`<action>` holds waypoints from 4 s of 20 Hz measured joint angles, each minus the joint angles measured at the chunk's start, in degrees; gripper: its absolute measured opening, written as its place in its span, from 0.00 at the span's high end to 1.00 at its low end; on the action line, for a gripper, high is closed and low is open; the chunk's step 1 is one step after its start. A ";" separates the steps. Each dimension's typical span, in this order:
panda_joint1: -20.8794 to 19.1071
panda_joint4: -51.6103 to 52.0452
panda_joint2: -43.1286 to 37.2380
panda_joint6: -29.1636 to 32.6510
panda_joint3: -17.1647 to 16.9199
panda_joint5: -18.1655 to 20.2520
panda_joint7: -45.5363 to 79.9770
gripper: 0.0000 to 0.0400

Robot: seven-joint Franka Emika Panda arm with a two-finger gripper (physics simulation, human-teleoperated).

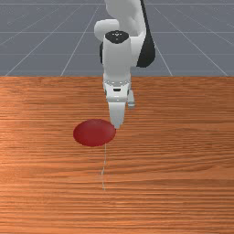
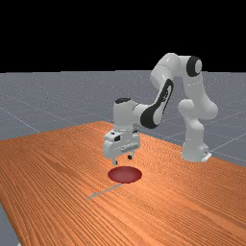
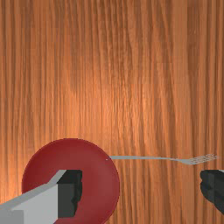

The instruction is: Put the fork on the plate

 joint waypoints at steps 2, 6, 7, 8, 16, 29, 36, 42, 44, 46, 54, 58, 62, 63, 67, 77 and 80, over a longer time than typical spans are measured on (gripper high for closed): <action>0.12 -0.06 -0.11 -0.28 -0.18 0.19 1.09 0.23; 1.09 -4.25 -4.49 -3.76 -2.30 0.21 11.78 0.42; 1.40 -5.74 -7.71 -7.07 -4.06 0.49 21.20 0.64; 1.57 -5.99 -9.44 -9.82 -5.55 1.14 30.89 0.78; 2.38 -3.15 -8.14 -18.02 -10.14 10.23 76.76 1.00; 0.30 18.48 15.57 -11.44 -8.53 15.56 80.11 0.01; -0.56 38.20 34.83 -14.16 -7.45 15.02 81.48 0.00; 0.28 51.00 42.06 -17.35 -6.87 14.77 84.27 0.00; 0.09 54.01 43.82 -18.14 -7.01 14.60 85.19 0.07; -0.10 56.85 45.40 -19.00 -6.99 14.45 85.53 0.07; -0.59 58.42 46.43 -19.87 -7.84 13.34 85.60 0.49; -0.03 57.65 45.79 -19.95 -7.68 13.45 86.03 0.75; 0.28 56.69 43.92 -20.05 -8.02 13.64 87.41 0.75; 0.38 55.28 42.52 -20.07 -8.13 13.68 87.49 0.75; 1.49 42.38 29.31 -20.31 -8.95 14.09 88.28 0.75; 2.70 -10.74 -1.04 -1.99 -12.76 14.34 85.03 0.75; 2.21 -15.27 -0.92 2.85 -12.97 14.34 82.89 0.75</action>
